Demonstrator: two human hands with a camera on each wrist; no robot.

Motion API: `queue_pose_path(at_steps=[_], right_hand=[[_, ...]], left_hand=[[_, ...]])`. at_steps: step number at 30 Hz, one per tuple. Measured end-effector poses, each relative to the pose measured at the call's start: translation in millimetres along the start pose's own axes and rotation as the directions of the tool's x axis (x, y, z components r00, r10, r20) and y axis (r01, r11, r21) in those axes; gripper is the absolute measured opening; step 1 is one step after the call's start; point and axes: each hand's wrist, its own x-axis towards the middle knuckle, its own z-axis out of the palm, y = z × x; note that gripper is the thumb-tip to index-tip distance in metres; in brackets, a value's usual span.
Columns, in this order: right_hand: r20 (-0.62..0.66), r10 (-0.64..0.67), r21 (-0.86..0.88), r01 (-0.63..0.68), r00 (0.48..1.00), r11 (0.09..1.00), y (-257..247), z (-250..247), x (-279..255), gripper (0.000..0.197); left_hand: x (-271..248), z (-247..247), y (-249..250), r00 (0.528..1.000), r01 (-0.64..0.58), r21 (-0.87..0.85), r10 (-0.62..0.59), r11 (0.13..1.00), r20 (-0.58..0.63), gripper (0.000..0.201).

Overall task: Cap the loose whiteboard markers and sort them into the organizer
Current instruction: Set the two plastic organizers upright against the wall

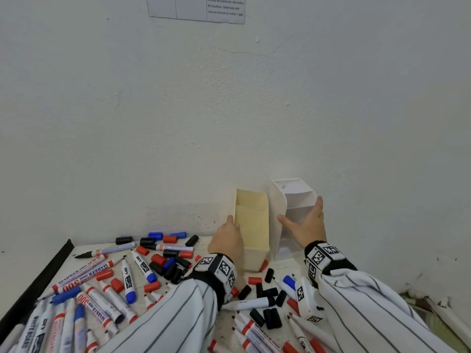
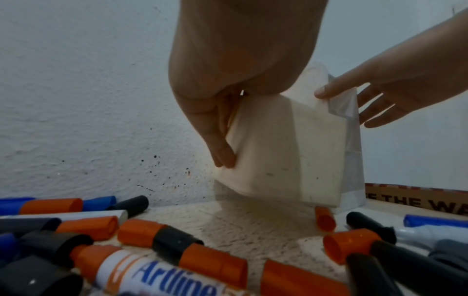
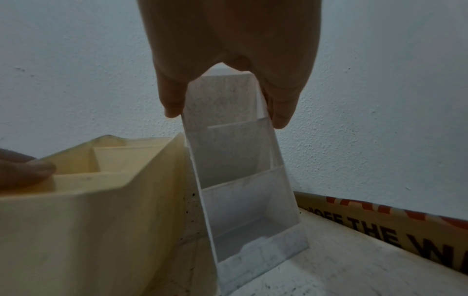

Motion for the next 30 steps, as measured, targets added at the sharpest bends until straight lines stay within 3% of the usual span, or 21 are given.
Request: queue_pose_path(at_steps=[6,9,12,22,30], right_hand=[[0.022,0.004,-0.023,-0.004,1.000,1.000,4,-2,3,0.116],[0.022,0.004,-0.007,-0.004,1.000,1.000,5,-1,3,0.116],[-0.006,0.009,0.008,-0.009,1.000,1.000,7,1,5,0.114],[-0.020,-0.001,-0.022,0.001,1.000,1.000,10,7,10,0.105],[-0.004,0.010,-0.036,-0.010,1.000,0.999,8,13,13,0.100]], left_hand=[[-1,3,-11,0.967,0.245,-0.073,-0.238,0.967,0.092,0.032],[-2,-5,-13,0.957,0.272,0.020,-0.272,0.962,0.102,0.034],[2,-8,-13,0.952,0.293,-0.005,-0.291,0.956,0.093,0.029],[-4,-11,-9,0.972,0.227,-0.276,-0.197,0.934,0.132,0.028],[-7,-17,-15,0.977,0.156,-0.234,-0.114,0.960,0.182,0.039]])
